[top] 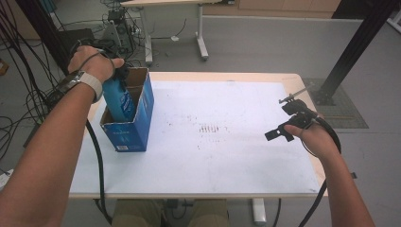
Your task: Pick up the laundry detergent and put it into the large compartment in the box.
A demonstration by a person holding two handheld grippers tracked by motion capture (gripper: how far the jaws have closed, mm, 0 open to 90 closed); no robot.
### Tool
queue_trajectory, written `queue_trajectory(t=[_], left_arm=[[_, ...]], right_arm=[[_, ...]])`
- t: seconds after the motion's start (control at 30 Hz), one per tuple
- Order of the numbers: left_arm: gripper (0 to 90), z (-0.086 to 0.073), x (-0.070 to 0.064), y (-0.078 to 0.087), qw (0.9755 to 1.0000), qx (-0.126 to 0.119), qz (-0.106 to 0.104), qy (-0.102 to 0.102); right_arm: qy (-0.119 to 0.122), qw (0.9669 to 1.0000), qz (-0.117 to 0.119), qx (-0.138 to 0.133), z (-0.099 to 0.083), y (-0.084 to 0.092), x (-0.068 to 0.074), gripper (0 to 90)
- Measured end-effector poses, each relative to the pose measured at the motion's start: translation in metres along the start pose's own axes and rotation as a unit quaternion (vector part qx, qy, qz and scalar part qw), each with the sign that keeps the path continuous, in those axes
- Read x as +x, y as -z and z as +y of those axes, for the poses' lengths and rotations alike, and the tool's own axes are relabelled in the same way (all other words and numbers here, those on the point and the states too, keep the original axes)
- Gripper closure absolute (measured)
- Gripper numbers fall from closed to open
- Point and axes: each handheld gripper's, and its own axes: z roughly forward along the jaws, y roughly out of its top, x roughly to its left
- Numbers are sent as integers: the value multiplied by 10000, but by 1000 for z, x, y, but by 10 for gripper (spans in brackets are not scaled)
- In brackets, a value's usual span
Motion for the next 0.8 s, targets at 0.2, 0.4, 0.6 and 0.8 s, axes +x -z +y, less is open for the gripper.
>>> queue_trajectory(t=[0.2, 0.4, 0.6, 0.8], left_arm=[[377, 1, 0, -6, 10000, -8, -17, -19], [377, 1, -1, -13, 10000, -19, 11, -53], [377, 1, -4, -21, 10000, -15, 18, -82], [377, 0, -5, -28, 10000, -29, 18, -69]], right_arm=[[-11, 10000, 8, 23, 1, -2, 1, 80], [-20, 10000, -5, 23, 0, -1, 0, 80], [-26, 10000, 7, 42, 1, -3, 0, 80], [-27, 10000, 15, 47, 0, -4, 0, 79]])
